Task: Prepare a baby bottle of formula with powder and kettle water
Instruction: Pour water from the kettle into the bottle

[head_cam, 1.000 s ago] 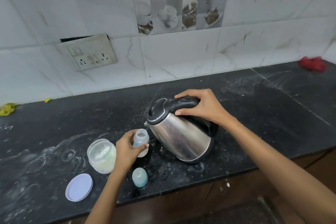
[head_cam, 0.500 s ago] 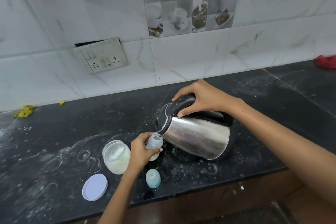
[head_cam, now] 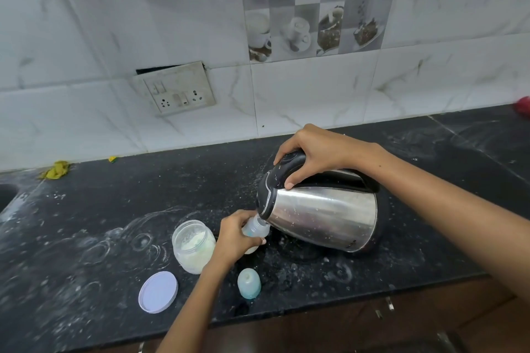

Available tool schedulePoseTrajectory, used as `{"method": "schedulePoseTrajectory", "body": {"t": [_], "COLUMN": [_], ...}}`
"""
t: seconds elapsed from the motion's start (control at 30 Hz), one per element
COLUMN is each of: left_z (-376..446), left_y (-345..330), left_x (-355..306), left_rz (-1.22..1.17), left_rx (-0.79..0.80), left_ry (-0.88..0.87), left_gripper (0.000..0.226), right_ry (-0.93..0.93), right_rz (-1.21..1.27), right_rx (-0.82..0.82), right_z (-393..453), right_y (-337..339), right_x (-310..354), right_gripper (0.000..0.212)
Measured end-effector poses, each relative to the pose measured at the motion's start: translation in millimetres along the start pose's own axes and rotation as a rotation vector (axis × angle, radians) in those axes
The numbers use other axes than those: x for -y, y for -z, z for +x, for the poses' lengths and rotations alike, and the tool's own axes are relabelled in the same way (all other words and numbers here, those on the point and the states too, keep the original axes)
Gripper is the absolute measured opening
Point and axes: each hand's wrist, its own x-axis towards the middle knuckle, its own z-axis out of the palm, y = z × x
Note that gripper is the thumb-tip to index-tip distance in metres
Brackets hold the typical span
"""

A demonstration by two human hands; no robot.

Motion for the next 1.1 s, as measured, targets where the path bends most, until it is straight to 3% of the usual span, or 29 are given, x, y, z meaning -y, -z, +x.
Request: {"method": "schedulePoseTrajectory", "body": {"t": [0.17, 1.1], "left_z": [2, 8], "left_y": [-2, 4], "left_x": [-2, -7], "left_rz": [-0.043, -0.013], "left_rx": [0.013, 0.097], "left_ry": [0.058, 0.019], "left_gripper": [0.055, 0.048], "right_ry": [0.004, -0.013], "right_rz": [-0.001, -0.021], "right_rx": [0.017, 0.103], "right_z": [5, 19], "right_y": [4, 18], "right_x": [0, 18], "right_gripper": [0.046, 0.034]}}
